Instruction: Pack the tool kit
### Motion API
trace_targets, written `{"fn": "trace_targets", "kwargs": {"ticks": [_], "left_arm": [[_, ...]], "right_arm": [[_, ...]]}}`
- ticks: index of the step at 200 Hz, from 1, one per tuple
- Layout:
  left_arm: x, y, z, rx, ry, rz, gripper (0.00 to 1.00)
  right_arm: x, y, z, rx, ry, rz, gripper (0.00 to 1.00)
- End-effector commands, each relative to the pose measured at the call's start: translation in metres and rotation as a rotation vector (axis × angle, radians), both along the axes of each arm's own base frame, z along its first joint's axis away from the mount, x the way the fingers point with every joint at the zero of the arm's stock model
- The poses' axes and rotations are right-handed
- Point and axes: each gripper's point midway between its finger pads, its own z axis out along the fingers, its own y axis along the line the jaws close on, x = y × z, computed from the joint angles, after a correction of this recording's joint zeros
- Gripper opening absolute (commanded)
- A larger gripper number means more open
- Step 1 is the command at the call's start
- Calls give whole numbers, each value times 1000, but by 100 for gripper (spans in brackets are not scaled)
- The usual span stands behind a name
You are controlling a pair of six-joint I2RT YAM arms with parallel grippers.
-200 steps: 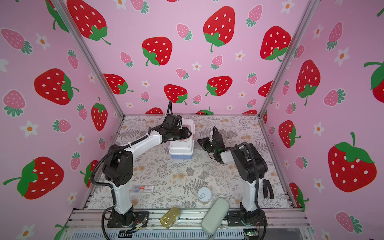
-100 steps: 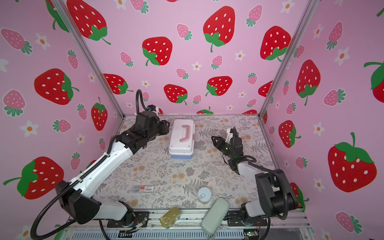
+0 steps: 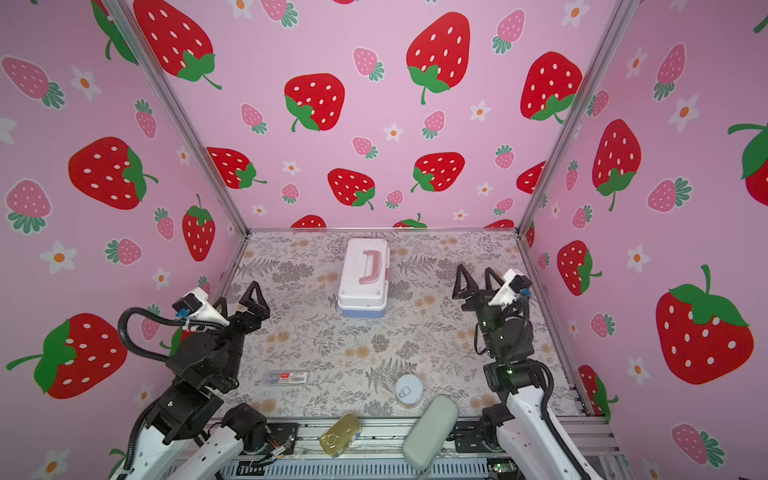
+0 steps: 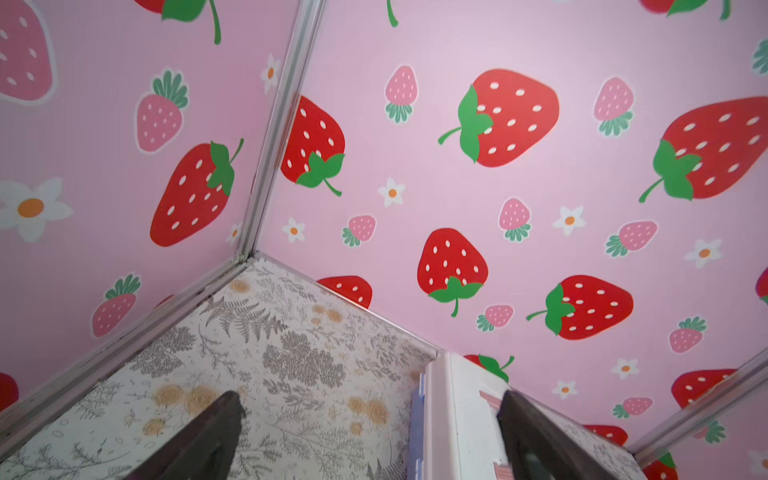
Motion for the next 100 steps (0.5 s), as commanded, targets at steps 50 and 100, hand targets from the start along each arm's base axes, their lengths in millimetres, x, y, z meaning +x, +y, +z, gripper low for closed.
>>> {"fn": "trace_targets", "kwargs": {"ticks": [50,100], "left_arm": [[64,-29,-56,475,307,-3,99],[78,-3,-132,428,312,156,99]], "right_arm": [[56,-6,-73,-645,194,-245,99],[63,-6,-125,-696,258,-240,99]]}}
